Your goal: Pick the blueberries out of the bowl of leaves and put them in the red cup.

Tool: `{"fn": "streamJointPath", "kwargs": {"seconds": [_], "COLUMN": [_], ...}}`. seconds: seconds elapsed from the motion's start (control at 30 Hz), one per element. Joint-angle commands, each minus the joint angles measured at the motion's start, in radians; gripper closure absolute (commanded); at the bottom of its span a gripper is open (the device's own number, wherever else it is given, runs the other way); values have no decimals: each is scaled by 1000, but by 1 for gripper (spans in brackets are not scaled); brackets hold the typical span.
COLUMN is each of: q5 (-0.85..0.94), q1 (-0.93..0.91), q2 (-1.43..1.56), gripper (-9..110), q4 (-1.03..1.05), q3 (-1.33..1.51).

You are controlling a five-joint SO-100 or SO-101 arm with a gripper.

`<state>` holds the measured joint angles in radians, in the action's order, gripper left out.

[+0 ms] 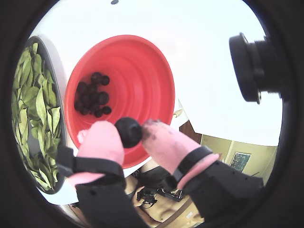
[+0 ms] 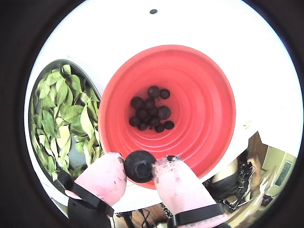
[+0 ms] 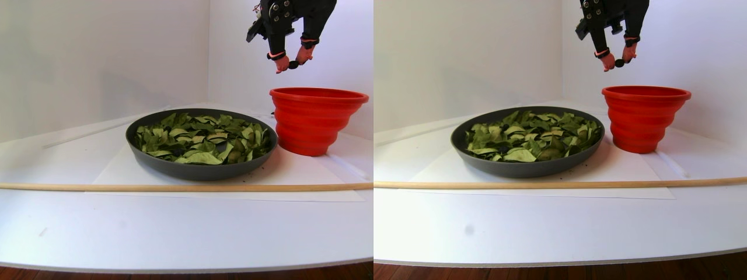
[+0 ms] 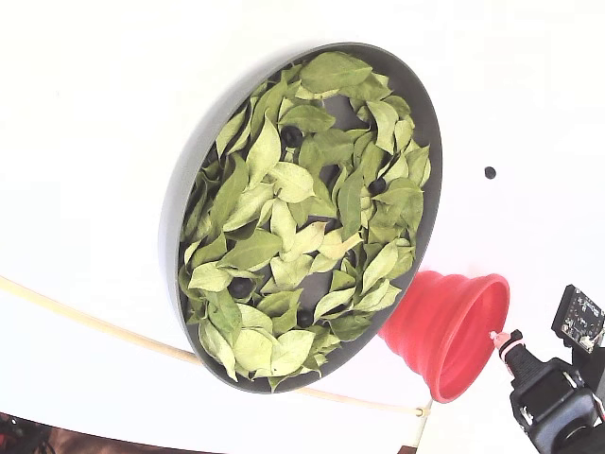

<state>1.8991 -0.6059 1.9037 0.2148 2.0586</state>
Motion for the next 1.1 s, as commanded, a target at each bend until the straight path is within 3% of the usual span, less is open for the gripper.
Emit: {"fn": "streamJointPath", "kwargs": {"seconds": [0.0, 0.3, 0.5, 1.07], "q5": [12, 20, 28, 11], "q1": [-43, -61, -67, -11], "q2": [124, 110, 101, 132], "gripper": [92, 91, 83, 85], "q4": [2, 2, 2, 23], "q3": [-2, 14, 15, 5]}}
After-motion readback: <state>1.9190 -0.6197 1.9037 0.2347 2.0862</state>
